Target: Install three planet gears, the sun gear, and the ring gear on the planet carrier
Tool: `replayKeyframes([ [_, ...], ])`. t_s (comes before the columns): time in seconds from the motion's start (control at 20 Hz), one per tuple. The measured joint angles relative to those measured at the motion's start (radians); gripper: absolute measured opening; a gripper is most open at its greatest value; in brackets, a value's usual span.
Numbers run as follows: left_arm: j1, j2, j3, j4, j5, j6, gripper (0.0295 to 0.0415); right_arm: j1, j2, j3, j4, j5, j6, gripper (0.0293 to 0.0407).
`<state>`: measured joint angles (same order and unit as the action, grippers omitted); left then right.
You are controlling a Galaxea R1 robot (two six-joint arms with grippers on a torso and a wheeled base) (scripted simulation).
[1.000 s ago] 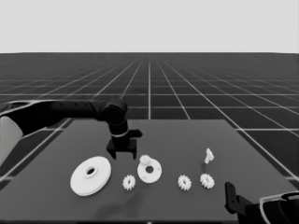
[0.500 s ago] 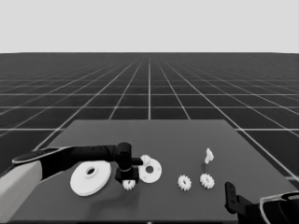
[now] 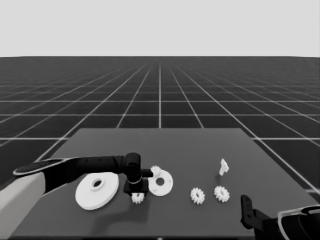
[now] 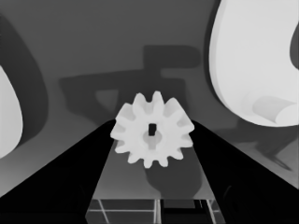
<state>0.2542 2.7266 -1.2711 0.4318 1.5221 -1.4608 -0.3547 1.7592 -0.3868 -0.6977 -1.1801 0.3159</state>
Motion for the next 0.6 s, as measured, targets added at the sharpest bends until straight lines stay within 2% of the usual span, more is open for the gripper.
replayKeyframes([
  [0.05,0.0,0.0,0.0,0.0,0.0,0.0,0.0312,0.0,0.0,0.0,0.0,0.0,0.0,0.0385],
  [0.1,-0.129,-0.037,0.15,-0.164,0.068,-0.098,0.0312,0.0,0.0,0.0,0.0,0.0,0.0,0.0385],
  [0.15,-0.275,-0.043,0.2,-0.29,0.072,-0.141,0.0312,0.0,0.0,0.0,0.0,0.0,0.0,0.0385],
  [0.2,-0.365,-0.041,0.203,-0.371,0.063,-0.147,0.0312,0.0,0.0,0.0,0.0,0.0,0.0,0.0385],
  [0.25,-0.418,-0.038,0.195,-0.418,0.055,-0.143,0.0312,0.0,0.0,0.0,0.0,0.0,0.0,0.0385],
  [0.35,-0.463,-0.036,0.181,-0.461,0.05,-0.132,0.0312,0.0,0.0,0.0,0.0,0.0,0.0,0.0385],
  [0.55,-0.482,-0.034,0.173,-0.481,0.048,-0.125,0.0312,0.0,0.0,0.0,0.0,0.0,0.0,0.0385],
  [0.6,-0.482,0.059,0.081,-0.481,0.048,-0.134,0.0312,0.0,0.0,0.0,0.0,0.0,0.0,0.0385],
])
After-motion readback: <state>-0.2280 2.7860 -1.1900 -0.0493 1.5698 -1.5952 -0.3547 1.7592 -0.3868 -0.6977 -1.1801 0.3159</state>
